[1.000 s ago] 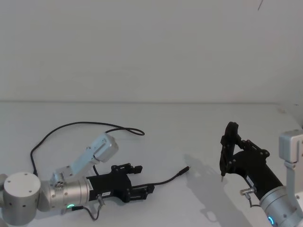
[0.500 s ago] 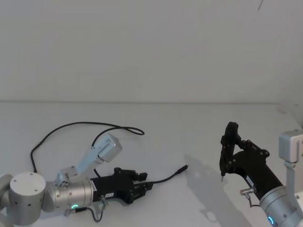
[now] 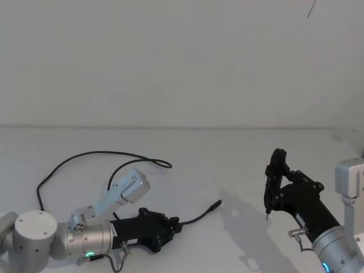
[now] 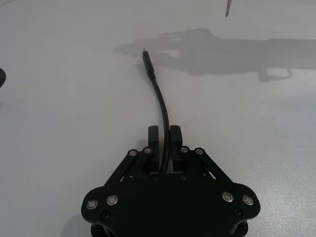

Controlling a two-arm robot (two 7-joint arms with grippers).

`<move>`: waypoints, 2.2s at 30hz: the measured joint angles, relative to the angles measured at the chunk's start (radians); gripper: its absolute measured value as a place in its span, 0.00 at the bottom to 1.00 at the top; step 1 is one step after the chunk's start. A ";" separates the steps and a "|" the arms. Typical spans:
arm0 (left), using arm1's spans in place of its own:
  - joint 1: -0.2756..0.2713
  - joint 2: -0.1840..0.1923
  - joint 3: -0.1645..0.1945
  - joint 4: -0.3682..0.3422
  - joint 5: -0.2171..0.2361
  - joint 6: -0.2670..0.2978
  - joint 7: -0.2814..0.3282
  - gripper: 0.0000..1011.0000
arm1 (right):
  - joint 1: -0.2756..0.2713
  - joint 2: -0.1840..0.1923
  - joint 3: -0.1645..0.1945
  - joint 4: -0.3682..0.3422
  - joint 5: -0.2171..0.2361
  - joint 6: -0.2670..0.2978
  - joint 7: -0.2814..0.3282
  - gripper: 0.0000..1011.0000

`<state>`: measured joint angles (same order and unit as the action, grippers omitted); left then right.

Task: Pick up the data cable with the one hand.

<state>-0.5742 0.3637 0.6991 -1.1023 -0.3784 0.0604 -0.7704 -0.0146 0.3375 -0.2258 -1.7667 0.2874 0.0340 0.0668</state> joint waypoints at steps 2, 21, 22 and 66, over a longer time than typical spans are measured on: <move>0.004 0.002 0.000 -0.007 0.000 0.002 0.001 0.13 | 0.000 0.000 0.000 0.000 0.000 0.000 0.000 0.28; 0.106 0.109 -0.120 -0.233 -0.110 0.033 0.045 0.06 | 0.000 0.000 0.000 0.000 0.000 0.000 0.000 0.28; 0.114 0.118 -0.128 -0.248 -0.115 0.033 0.046 0.06 | 0.000 0.000 0.000 0.000 0.000 0.000 0.000 0.28; 0.189 0.275 -0.122 -0.422 -0.197 0.012 -0.095 0.06 | 0.009 -0.017 0.022 -0.021 0.070 0.027 0.046 0.28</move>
<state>-0.3855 0.6382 0.5773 -1.5246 -0.5751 0.0720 -0.8649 -0.0054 0.3204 -0.2041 -1.7875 0.3573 0.0613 0.1125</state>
